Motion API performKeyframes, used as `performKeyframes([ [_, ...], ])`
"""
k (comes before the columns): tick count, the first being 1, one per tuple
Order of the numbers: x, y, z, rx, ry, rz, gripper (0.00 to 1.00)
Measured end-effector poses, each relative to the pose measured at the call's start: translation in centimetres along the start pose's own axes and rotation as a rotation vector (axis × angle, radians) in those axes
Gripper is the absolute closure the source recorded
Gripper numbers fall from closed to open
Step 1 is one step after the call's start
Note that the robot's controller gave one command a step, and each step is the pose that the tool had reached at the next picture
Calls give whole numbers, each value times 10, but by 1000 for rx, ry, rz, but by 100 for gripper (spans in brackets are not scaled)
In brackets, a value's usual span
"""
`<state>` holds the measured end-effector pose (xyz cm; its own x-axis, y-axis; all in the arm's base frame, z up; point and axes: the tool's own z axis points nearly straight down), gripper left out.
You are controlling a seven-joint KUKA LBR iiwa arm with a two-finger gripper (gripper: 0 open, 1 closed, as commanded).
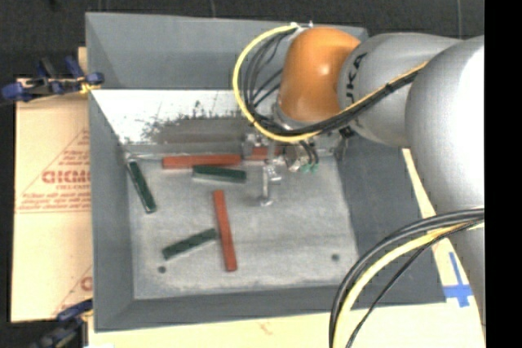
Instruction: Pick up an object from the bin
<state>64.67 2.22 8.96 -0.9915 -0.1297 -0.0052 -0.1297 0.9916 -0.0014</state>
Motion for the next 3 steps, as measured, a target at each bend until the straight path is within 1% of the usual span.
performKeyframes([
  [1, -13, 30, 18, 0, -6, -218, 100],
  [2, -13, 30, 18, -1, -5, -218, 0],
  [3, -13, 30, 18, -1, -5, -218, 0],
])
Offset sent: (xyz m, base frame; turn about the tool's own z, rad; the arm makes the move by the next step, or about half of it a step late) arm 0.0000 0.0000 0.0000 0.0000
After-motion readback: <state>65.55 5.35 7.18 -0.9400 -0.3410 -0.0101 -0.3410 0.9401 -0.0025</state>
